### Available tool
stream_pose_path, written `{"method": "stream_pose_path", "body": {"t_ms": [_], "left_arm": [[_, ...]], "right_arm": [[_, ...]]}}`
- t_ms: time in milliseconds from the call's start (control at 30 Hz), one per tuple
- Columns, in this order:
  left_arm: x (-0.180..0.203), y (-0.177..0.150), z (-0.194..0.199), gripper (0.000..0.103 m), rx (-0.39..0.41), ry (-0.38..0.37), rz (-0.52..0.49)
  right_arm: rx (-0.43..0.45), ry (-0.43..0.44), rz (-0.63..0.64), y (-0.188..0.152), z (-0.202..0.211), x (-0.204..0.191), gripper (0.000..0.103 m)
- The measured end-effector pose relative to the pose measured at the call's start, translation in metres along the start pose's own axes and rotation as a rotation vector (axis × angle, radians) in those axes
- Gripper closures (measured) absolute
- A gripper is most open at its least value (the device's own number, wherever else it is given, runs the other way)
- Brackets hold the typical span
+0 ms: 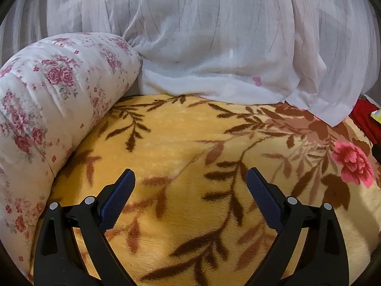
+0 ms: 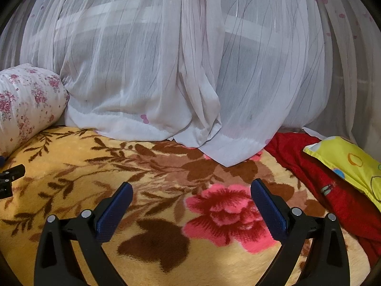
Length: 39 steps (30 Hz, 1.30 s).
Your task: Collect trash
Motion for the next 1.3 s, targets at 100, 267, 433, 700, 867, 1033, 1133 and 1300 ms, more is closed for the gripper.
{"method": "stream_pose_path", "body": {"t_ms": [100,267,433,700,867,1033,1133,1300], "left_arm": [[-0.001,0.000,0.001,0.011,0.004,0.002,0.001],[-0.002,0.001,0.000,0.011,0.006,0.005,-0.001],[-0.005,0.002,-0.001,0.011,0.006,0.013,-0.002],[-0.011,0.002,-0.002,0.011,0.011,0.031,0.009],[-0.014,0.003,-0.003,0.011,0.015,0.042,0.016],[-0.014,0.004,-0.002,0.011,0.016,0.037,0.016],[-0.013,0.004,-0.001,0.011,0.015,0.037,0.014],[-0.012,0.005,-0.001,0.011,0.011,0.031,0.015]], "right_arm": [[-0.004,-0.004,0.000,0.001,-0.002,0.003,0.005],[-0.007,-0.013,0.002,0.002,-0.005,0.008,0.005],[-0.008,-0.013,0.006,0.001,-0.006,0.009,0.005],[-0.007,-0.012,0.006,0.001,-0.006,0.009,0.005],[-0.007,-0.011,0.009,0.001,-0.006,0.008,0.005],[-0.008,-0.012,0.008,0.001,-0.005,0.007,0.005],[-0.011,-0.011,0.006,-0.001,-0.007,0.009,0.005],[-0.012,-0.010,0.009,-0.001,-0.007,0.008,0.005]]}}
Point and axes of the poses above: each gripper's, at about its wrist camera, not at the fingertips, and z roughly against the way its jaws point, x to its right, y to its top, the point moved 9 cm from there along -z, roughly the way its jaws point, and after that the axes turned 9 degrees about y, right-handed, at the moved point
